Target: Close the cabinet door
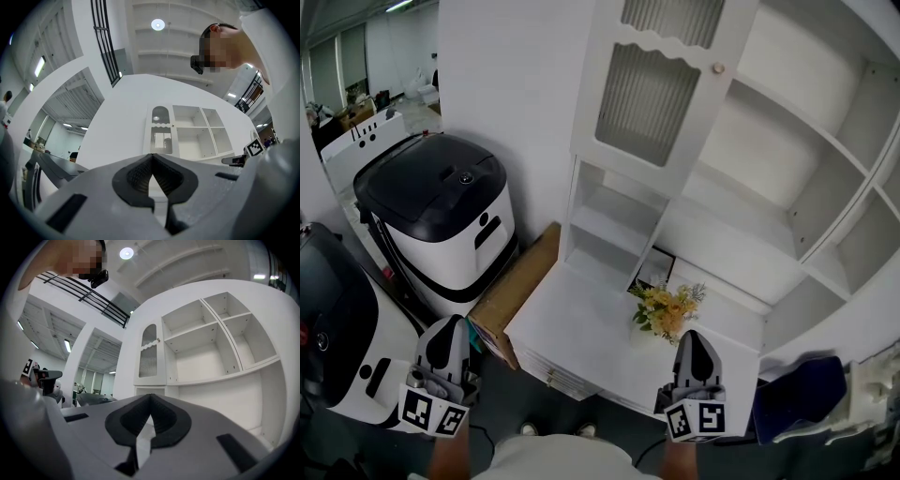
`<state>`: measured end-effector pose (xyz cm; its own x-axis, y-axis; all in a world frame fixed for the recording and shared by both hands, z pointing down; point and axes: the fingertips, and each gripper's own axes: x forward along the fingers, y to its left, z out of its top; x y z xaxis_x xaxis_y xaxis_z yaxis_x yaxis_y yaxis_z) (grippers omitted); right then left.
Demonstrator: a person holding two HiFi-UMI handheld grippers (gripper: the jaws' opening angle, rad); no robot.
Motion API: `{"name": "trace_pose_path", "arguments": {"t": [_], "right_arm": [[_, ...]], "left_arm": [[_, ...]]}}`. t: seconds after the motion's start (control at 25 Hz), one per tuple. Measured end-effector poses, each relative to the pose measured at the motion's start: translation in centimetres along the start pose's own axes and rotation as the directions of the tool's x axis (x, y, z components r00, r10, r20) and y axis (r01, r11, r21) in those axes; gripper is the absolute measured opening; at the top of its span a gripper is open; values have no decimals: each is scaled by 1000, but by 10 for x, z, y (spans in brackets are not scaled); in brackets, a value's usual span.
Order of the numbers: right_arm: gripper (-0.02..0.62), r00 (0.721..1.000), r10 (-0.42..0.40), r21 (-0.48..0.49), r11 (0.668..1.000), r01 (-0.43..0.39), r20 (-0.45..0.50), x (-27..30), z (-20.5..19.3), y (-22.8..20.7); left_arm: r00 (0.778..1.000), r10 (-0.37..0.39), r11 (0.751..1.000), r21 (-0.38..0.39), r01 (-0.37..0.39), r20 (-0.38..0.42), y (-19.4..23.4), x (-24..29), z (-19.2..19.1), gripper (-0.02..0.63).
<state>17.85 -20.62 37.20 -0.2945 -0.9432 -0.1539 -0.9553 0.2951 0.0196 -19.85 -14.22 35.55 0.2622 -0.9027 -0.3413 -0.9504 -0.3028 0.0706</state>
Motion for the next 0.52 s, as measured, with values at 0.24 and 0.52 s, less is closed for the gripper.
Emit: {"name": "trace_pose_path", "arguments": {"t": [0.24,0.52], "right_arm": [[-2,1000,17,0,1000,-17,12,7,2,4],[-2,1000,16,-3,1000,-16,13,13,0,3]], "left_arm": [[1000,10,1000,-4,-10,5,3,0,0,6],[1000,18,1000,-2,-18,1,8,3,-5,7]]}}
